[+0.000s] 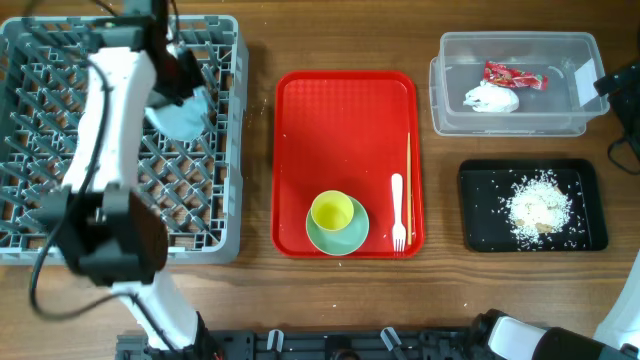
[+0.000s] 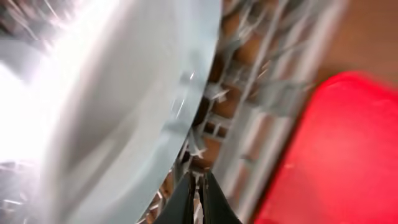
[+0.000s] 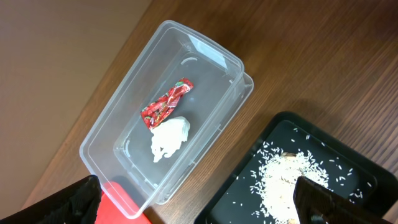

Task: Sort waste into correct bins and load items into the dishwasher rack
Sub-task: 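Release the plate and withdraw the left gripper from the rack, then reach the left gripper to the tray and grasp the yellow cup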

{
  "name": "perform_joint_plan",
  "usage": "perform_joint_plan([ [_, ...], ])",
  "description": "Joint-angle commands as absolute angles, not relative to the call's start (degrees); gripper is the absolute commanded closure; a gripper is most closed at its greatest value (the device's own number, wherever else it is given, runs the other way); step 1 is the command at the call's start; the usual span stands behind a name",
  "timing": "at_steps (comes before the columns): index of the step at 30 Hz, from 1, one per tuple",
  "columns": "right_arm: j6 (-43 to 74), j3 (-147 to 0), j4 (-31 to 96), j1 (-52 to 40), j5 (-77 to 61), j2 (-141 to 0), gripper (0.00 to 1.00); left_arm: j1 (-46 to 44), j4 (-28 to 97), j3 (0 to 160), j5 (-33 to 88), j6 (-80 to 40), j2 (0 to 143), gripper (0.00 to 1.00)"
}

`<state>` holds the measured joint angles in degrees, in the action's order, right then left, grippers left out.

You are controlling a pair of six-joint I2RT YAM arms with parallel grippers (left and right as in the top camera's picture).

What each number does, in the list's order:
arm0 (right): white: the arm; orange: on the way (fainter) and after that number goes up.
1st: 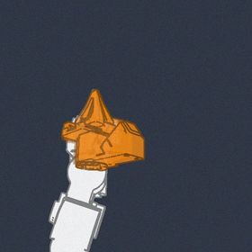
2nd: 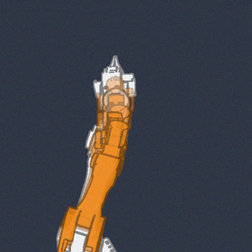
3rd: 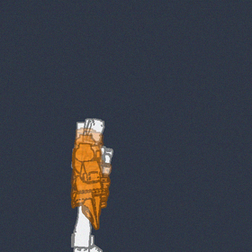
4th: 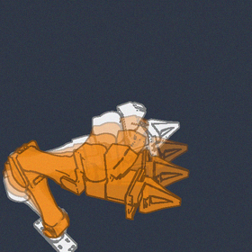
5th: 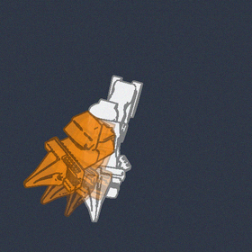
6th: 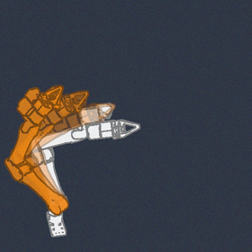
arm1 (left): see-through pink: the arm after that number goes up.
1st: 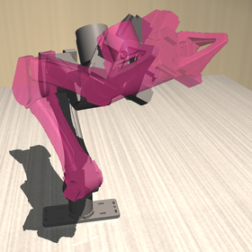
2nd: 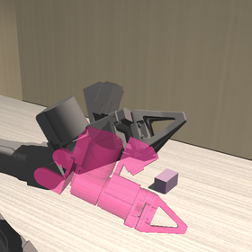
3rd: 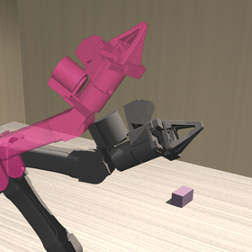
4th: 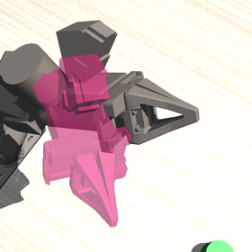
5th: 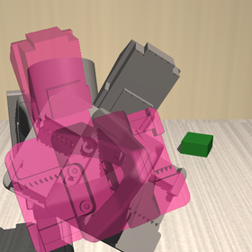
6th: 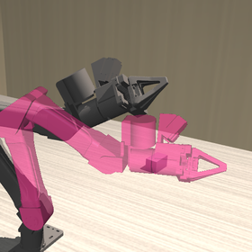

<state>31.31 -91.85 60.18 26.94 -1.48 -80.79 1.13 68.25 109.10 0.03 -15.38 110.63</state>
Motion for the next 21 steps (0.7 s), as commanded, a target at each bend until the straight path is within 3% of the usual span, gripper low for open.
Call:
perform_joint_plan([
  [1,31.68,-91.81,60.10,27.03,-1.58,-81.17,0.00,2.15,67.37,111.35,1.02,-15.75,102.59,0.96],
  [6,31.68,-91.81,60.10,27.03,-1.58,-81.17,0.00,8.14,66.70,111.35,0.82,-18.61,98.10,0.96],
  [7,31.68,-91.81,60.10,27.03,-1.58,-81.17,0.00,10.83,67.00,111.35,1.10,-20.45,98.02,0.92],
  [11,31.68,-91.81,60.10,27.03,-1.58,-81.17,0.00,15.77,72.34,111.33,12.10,-20.82,98.37,0.51],
  [16,31.68,-91.81,60.10,27.03,-1.58,-81.17,0.00,13.67,78.98,111.33,32.01,-8.23,98.35,0.51],
  [19,31.70,-91.81,60.10,27.03,-1.58,-81.17,0.00,7.75,83.83,111.33,32.62,-5.69,98.35,0.52],
  [21,31.68,-91.81,60.10,27.03,-1.58,-81.17,0.00,3.11,85.56,111.33,30.83,-4.47,98.35,0.44],
])
